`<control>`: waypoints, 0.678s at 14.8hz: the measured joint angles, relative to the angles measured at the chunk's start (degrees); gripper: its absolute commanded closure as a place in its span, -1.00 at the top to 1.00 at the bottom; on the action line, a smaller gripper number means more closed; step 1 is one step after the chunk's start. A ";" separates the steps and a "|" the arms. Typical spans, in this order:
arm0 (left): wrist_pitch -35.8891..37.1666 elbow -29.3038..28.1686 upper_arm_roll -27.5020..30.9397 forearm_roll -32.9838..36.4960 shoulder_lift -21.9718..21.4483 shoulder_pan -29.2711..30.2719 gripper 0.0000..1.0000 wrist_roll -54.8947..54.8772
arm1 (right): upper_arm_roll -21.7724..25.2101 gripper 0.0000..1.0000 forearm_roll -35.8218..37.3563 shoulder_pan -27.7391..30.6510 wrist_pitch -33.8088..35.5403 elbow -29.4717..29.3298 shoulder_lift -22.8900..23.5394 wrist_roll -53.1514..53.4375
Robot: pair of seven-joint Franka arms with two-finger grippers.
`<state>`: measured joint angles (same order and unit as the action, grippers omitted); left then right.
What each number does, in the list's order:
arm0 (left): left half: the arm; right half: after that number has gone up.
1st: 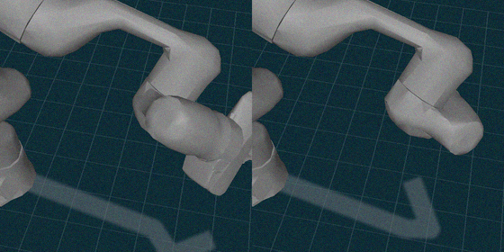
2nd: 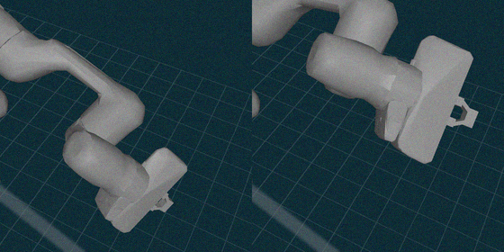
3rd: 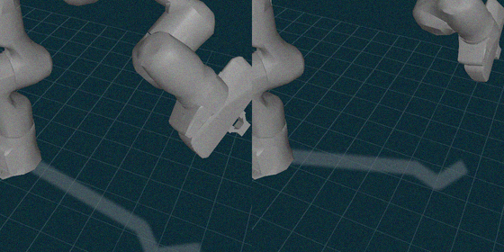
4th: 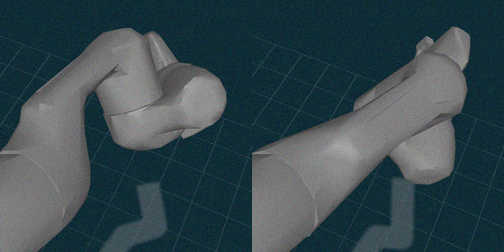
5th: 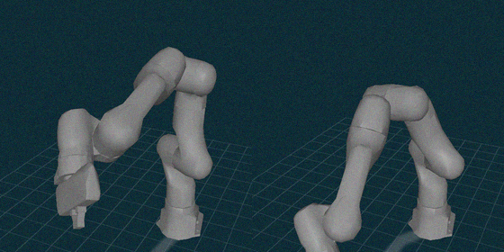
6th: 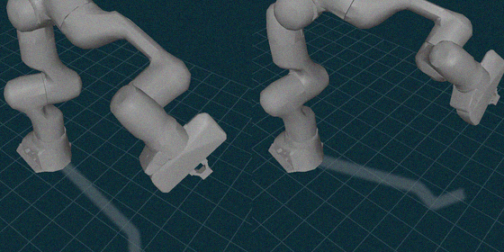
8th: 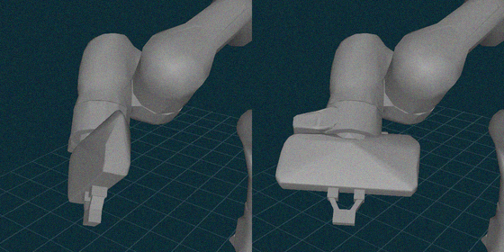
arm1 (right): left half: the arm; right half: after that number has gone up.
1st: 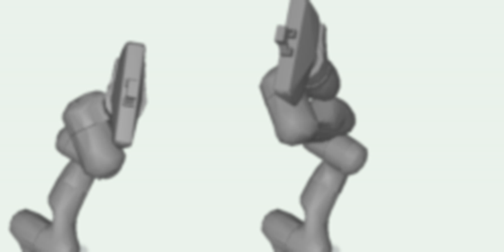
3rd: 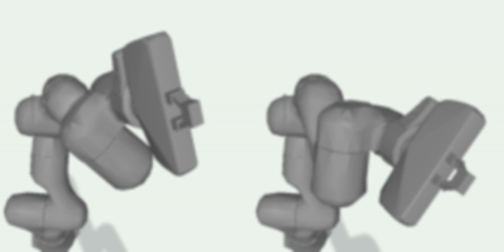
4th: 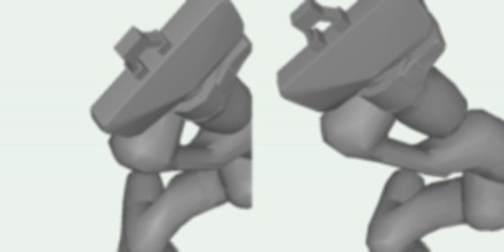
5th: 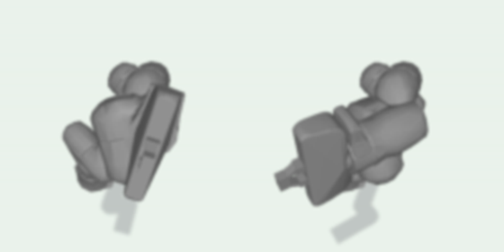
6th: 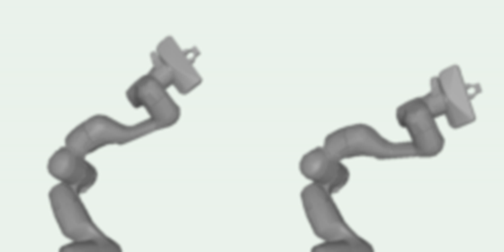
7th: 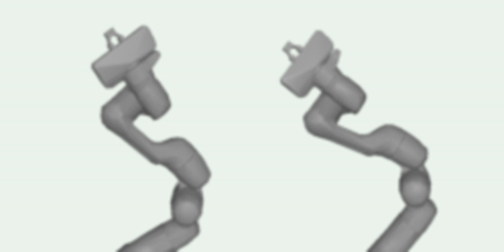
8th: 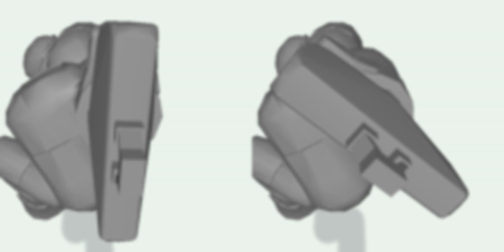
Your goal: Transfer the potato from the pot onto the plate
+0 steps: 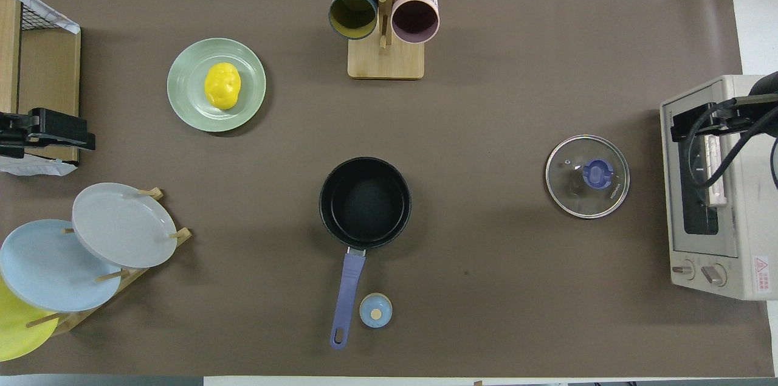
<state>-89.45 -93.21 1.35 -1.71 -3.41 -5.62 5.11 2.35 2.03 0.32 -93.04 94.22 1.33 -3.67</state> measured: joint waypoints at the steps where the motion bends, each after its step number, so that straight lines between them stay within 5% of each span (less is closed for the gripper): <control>1: 0.11 0.00 -0.18 0.05 0.00 0.05 1.00 0.00 | 0.00 1.00 0.00 0.00 0.00 0.00 0.00 0.00; 10: 2.37 -0.17 -0.57 0.17 0.00 0.47 1.00 -0.04 | 0.00 1.00 0.00 0.00 0.00 0.00 0.00 0.00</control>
